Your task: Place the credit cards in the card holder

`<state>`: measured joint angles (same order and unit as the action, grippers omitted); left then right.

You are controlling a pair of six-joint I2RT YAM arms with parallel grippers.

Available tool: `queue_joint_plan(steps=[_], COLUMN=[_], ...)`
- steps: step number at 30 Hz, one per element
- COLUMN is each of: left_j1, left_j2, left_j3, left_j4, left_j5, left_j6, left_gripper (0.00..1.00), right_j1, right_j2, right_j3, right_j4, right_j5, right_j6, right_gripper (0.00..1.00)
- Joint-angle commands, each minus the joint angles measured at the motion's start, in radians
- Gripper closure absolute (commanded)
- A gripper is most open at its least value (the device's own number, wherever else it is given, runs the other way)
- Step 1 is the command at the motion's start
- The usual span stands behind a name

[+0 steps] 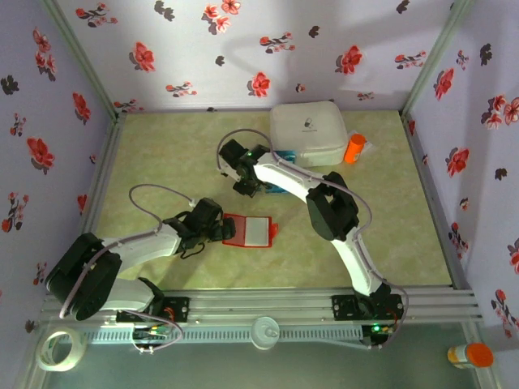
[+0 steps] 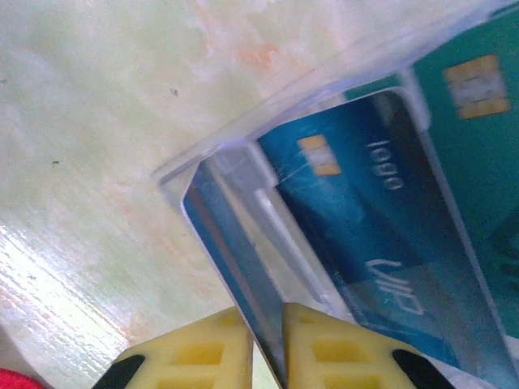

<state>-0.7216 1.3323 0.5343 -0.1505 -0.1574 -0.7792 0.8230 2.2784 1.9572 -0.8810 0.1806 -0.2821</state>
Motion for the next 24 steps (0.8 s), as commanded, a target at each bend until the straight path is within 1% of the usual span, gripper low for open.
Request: queue_joint_plan(steps=[1, 5, 9, 14, 19, 24], left_j1=[0.004, 0.004, 0.005, 0.005, 0.005, 0.005], left_j2=[0.034, 0.032, 0.031, 0.031, 0.028, 0.017], left_j3=[-0.012, -0.013, -0.013, -0.013, -0.014, -0.016], left_j4=[0.02, 0.02, 0.019, 0.017, 0.016, 0.008], left_j5=[0.008, 0.009, 0.009, 0.009, 0.01, 0.012], left_j6=[-0.005, -0.006, -0.004, -0.003, -0.005, -0.005], left_gripper=[0.0, 0.0, 0.0, 0.0, 0.0, 0.0], right_j1=[0.006, 0.016, 0.033, 0.064, 0.084, 0.087], right_j2=[-0.036, -0.055, -0.073, -0.104, -0.152, -0.246], right_j3=[0.022, 0.022, 0.021, 0.015, 0.003, -0.041], right_j4=[-0.022, -0.014, -0.003, 0.018, 0.045, 0.084], right_j5=[0.02, 0.026, 0.047, 0.083, 0.097, 0.073], right_j6=[-0.02, -0.035, -0.067, -0.118, -0.126, -0.052], right_gripper=[0.86, 0.87, 0.92, 1.0, 1.0, 1.0])
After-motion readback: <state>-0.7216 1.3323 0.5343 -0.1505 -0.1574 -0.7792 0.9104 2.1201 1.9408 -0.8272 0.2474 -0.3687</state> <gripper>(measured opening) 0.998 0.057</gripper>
